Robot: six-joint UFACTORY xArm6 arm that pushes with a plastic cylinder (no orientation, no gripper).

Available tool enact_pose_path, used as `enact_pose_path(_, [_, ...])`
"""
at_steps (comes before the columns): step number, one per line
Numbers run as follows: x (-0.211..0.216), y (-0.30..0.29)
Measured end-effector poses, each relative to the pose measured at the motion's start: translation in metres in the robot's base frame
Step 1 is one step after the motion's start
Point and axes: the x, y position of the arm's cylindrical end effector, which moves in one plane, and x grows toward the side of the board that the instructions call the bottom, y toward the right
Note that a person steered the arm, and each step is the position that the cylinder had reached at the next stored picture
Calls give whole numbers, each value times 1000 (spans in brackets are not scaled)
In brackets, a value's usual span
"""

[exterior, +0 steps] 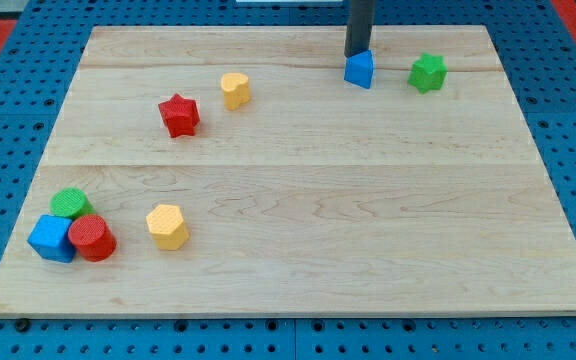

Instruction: Push the green circle to the right of the yellow heart

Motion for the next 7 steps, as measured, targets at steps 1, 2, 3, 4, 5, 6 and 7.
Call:
enact_pose_path(1, [2,1])
enact_pose_path(2, [-23,-6])
enact_pose_path(3, [-58,-50])
enact_pose_path(4, [-59,-67])
enact_pose_path(5, [-60,-76])
enact_pose_path(6, [-60,-77])
enact_pose_path(7, [-60,-77])
